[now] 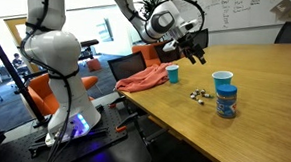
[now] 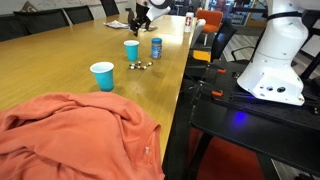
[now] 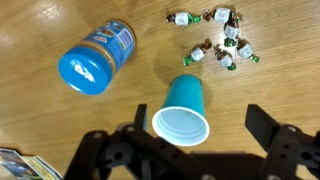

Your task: Place one piece of candy in the light blue cup on the right

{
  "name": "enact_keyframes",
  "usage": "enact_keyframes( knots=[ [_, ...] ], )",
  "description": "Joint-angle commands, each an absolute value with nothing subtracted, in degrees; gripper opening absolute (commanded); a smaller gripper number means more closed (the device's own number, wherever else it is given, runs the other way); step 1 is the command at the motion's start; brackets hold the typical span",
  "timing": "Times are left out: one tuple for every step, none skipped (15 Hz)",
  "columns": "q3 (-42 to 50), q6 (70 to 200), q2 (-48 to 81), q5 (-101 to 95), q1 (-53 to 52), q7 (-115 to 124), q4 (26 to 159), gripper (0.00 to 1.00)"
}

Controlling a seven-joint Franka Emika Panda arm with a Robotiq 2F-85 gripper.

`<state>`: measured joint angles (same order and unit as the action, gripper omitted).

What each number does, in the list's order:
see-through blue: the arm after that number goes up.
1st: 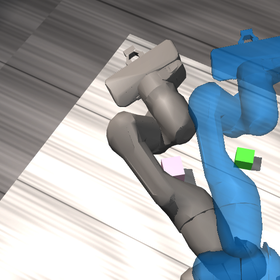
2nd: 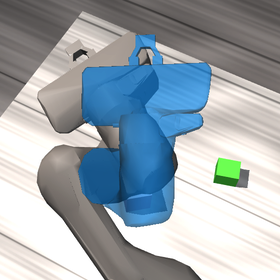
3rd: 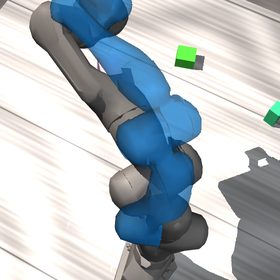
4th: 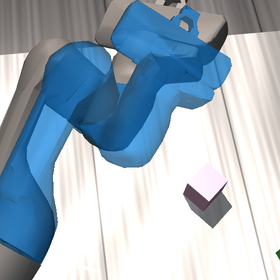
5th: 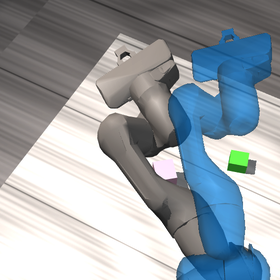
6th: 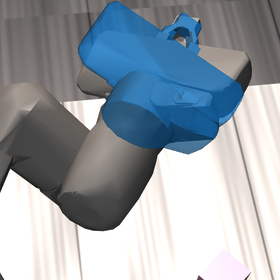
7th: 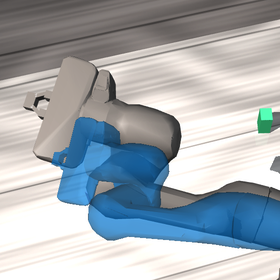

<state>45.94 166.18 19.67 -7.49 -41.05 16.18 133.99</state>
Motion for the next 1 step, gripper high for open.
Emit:
enact_keyframes(
  knots=[
    [48.08, 158.78, 12.35, -8.11, -43.85, 17.02, 137.49, 1.00]
  ],
)
